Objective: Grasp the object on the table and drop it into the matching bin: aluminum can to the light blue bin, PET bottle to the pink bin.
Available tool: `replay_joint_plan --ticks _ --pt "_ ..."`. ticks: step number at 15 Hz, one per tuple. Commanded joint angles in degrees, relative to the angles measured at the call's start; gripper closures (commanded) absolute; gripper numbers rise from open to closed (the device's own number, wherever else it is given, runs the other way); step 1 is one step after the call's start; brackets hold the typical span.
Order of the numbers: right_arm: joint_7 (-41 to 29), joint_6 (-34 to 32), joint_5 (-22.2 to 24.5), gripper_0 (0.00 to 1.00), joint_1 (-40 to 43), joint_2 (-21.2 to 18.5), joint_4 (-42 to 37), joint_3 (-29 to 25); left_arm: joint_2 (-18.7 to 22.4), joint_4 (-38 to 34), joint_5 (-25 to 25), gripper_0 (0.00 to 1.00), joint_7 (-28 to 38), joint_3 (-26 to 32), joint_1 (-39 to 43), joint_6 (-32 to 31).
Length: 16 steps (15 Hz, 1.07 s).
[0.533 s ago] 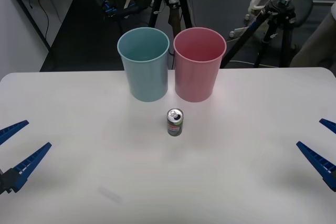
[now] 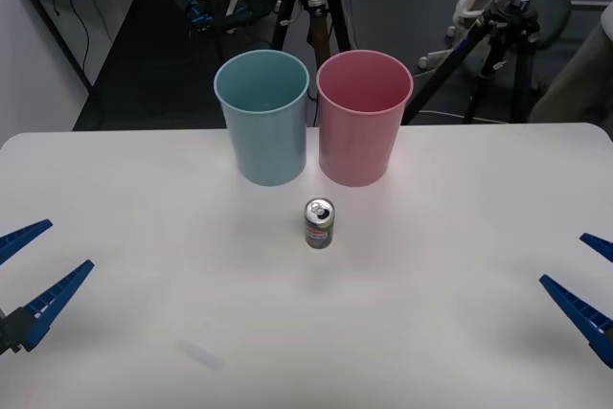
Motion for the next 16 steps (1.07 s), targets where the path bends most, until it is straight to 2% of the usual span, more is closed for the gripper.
replay_joint_plan --ticks 1,5,8,13,16 --pt "5.39 -1.31 -0.01 0.0 2.85 -1.32 0.01 1.89 0.0 0.01 0.0 0.0 0.0 -0.01 0.0 0.0" --pt "14.62 -5.88 -0.01 0.0 2.68 -1.32 5.55 4.87 0.0 0.01 0.0 0.0 0.0 -0.01 0.0 0.0" --pt "20.33 -5.8 -0.01 0.0 2.15 -1.23 8.01 8.04 0.0 0.01 0.0 0.0 0.0 -0.01 0.0 0.0" --pt "22.88 -1.05 -0.1 0.0 1.27 0.88 8.1 13.84 0.0 0.01 0.0 0.0 0.0 -0.01 0.0 0.0" --pt "24.72 4.05 -0.1 0.0 0.66 2.55 6.87 17.79 0.0 0.01 0.0 0.0 0.0 -0.01 0.0 0.0"
